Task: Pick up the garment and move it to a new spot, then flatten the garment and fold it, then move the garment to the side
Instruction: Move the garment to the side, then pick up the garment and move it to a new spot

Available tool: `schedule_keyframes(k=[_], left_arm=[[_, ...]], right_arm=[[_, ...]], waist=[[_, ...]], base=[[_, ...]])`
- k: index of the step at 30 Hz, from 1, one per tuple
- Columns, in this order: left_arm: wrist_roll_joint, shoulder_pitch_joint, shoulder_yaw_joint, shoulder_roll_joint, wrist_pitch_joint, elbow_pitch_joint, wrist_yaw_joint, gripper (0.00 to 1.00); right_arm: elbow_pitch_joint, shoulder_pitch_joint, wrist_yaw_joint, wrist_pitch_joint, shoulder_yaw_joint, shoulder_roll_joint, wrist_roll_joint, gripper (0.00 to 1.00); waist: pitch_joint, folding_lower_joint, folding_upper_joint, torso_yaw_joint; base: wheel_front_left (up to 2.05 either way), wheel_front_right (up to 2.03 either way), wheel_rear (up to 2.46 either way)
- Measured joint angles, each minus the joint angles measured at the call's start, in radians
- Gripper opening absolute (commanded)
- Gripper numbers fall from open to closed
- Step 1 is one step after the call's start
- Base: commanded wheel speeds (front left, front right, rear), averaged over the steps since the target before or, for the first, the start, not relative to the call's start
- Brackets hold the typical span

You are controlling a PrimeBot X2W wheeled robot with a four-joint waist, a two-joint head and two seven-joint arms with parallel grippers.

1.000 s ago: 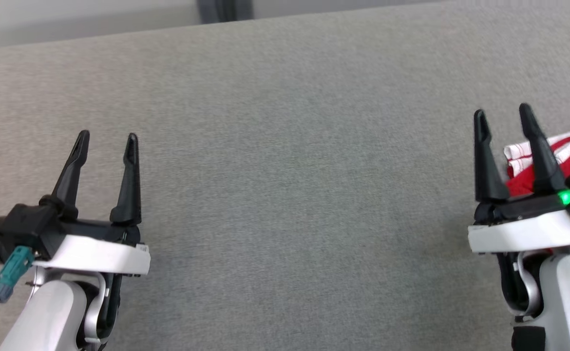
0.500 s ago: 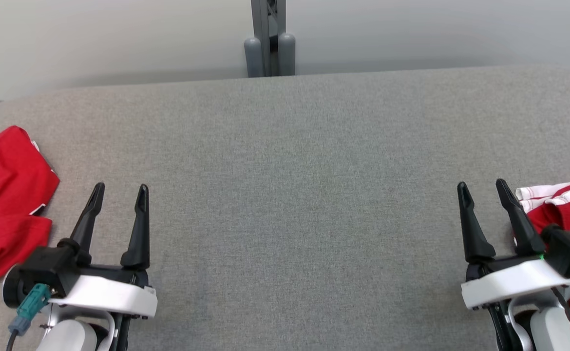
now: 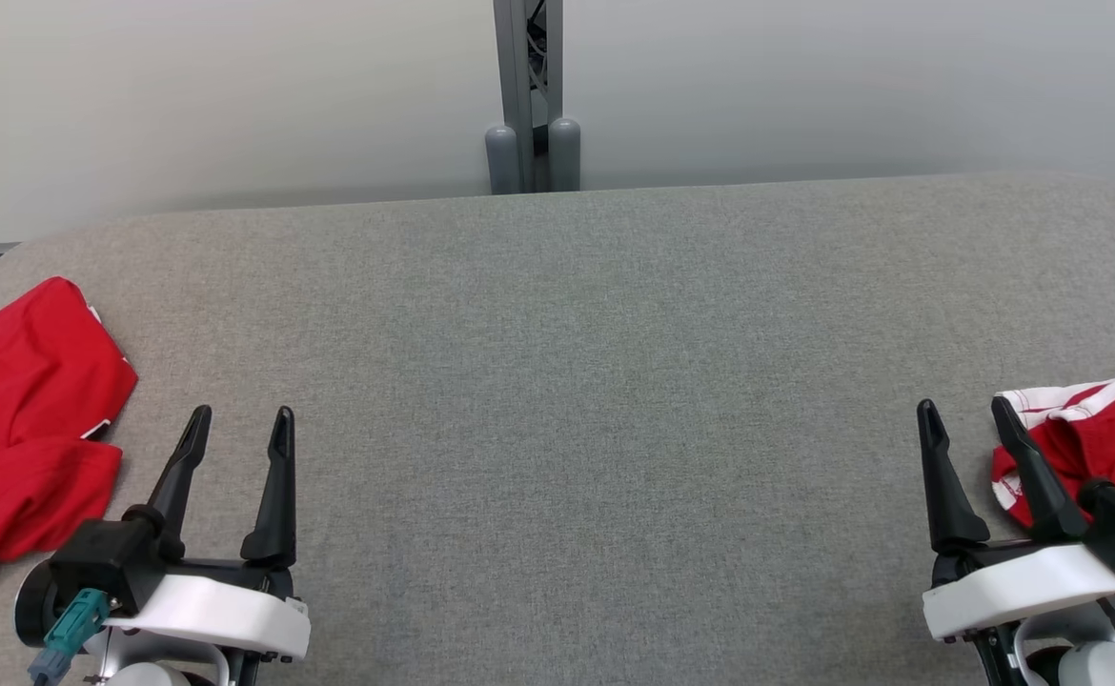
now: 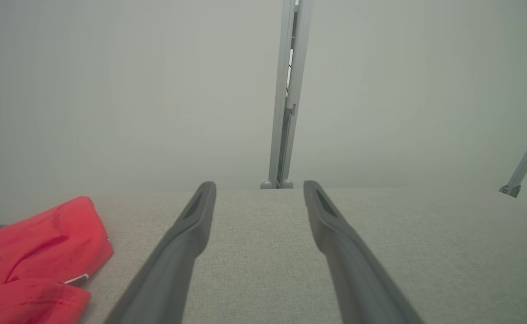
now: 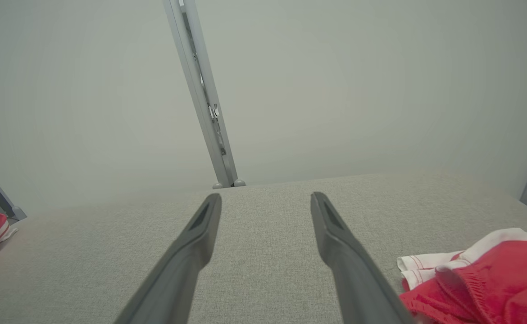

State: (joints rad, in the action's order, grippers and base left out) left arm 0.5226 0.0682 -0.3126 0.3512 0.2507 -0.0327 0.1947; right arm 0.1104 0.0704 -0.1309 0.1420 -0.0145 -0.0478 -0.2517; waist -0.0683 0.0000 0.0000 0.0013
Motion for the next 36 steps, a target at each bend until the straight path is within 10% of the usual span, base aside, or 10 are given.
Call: schedule_keyframes(k=[18,36], left_arm=[[0.000,0.017,-0.007,-0.001,-0.004,-0.009,0.009,1.00],[0.003,0.016,0.037,-0.045,0.007,-0.023,0.027,1.00]], right_arm=[[-0.047,-0.016,0.000,-0.032,-0.014,0.000,0.043,1.00],[-0.136,-0.038,0.000,-0.120,0.017,0.000,0.147,1.00]], waist=[[-0.015,0.0000,0.0000,0.038],[-0.035,0.0000,0.0000,0.316]], base=[[0.00,0.00,0.00],[0.00,0.00,0.00]])
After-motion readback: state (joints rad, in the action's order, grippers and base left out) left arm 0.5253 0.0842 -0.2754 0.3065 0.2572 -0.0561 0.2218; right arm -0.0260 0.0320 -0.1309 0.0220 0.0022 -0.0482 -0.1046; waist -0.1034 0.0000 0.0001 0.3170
